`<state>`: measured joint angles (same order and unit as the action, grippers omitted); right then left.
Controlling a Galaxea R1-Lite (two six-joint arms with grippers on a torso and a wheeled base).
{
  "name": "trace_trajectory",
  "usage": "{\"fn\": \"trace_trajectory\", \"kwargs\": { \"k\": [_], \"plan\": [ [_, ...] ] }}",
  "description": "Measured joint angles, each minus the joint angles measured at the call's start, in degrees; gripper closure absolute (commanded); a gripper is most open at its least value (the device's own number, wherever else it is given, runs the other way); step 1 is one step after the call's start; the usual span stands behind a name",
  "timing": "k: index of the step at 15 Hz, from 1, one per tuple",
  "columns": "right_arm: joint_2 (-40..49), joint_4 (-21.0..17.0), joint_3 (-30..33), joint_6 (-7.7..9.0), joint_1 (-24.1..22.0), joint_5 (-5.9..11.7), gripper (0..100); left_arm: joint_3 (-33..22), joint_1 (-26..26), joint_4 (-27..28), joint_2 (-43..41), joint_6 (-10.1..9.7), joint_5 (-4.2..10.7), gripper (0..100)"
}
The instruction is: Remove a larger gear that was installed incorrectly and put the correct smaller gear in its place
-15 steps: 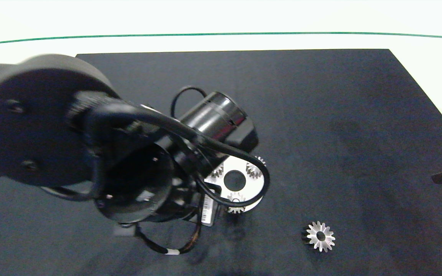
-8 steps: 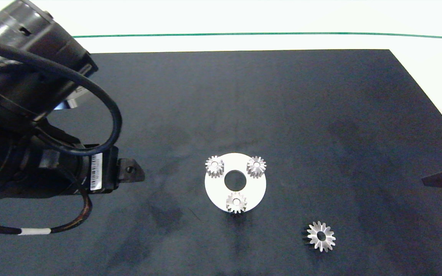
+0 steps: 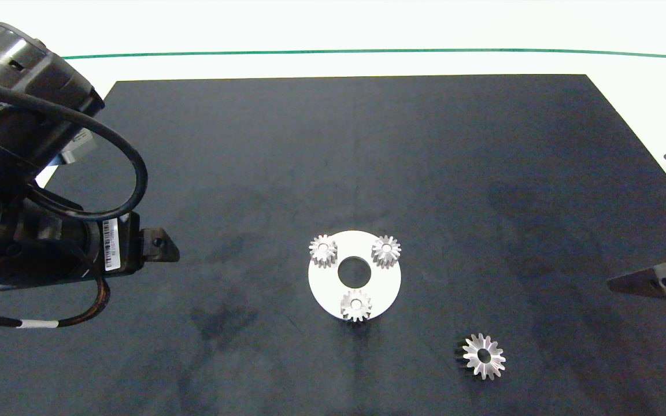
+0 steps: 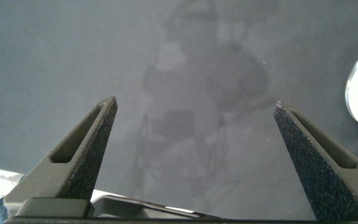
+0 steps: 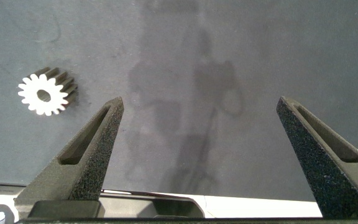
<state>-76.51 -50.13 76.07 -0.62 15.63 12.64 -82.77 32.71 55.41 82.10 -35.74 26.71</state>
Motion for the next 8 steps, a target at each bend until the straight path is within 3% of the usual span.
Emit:
{"fn": "trace_trajectory", "kwargs": {
  "k": [2, 8],
  "plan": [
    [0.0, 0.1, -0.3, 0.00, -0.2, 0.02, 0, 1.1, 2.5, -0.2, -0.1, -0.13, -0.94, 0],
    [-0.1, 4.5, -1.5, 0.27, -0.3, 0.50, 0, 1.8, 5.2, -2.4, -1.2, -0.55, -0.91, 0]
  ]
}}
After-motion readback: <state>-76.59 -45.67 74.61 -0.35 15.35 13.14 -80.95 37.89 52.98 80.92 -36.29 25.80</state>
